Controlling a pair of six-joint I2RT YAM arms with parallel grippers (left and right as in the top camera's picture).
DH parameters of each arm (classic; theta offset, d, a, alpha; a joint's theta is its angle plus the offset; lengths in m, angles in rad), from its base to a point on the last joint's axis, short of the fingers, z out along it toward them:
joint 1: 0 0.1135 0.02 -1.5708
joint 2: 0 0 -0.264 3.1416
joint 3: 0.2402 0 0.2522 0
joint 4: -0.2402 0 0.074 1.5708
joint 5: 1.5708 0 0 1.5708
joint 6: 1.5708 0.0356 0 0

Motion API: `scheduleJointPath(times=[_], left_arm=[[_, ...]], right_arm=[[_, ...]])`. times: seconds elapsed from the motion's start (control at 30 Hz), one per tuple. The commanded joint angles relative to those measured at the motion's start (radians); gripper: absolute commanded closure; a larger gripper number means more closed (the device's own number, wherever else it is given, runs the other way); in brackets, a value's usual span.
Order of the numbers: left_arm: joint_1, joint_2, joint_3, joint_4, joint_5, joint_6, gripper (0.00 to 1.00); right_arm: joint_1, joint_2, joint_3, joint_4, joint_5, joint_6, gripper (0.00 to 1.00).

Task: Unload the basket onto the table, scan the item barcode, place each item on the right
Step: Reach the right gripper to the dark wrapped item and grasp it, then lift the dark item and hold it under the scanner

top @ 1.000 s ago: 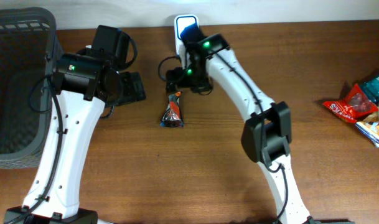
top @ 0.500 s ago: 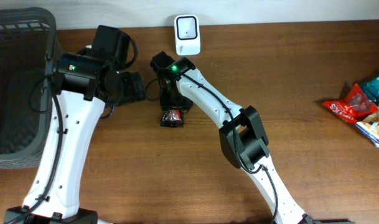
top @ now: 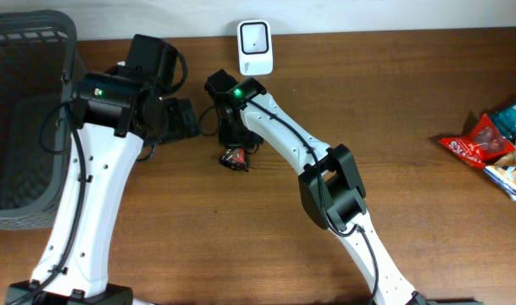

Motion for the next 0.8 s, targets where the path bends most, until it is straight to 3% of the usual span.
scheduleJointPath(times=[0.0,0.27,0.33,0.53,0.77], left_arm=[[0.0,-0.004,0.003,0.002,-0.011,0.016,0.01],[0.0,-0.004,0.003,0.002,-0.011,0.016,0.01],[0.0,-0.004,0.003,0.002,-0.011,0.016,0.01],[0.0,-0.004,0.003,0.002,-0.011,0.016,0.01],[0.0,-0.004,0.003,0.002,-0.011,0.016,0.01]], right_arm=[[-0.032,-0.001,0.011,0.0,0.013,0.008,0.86],[-0.106,-0.063,0.011,0.031,-0.034,-0.093,0.89],[-0.111,-0.075,0.011,0.034,-0.034,-0.098,0.96],[-0.117,-0.075,0.023,0.035,-0.032,-0.105,0.96],[-0.168,-0.075,0.274,0.108,0.095,-0.29,0.96]])
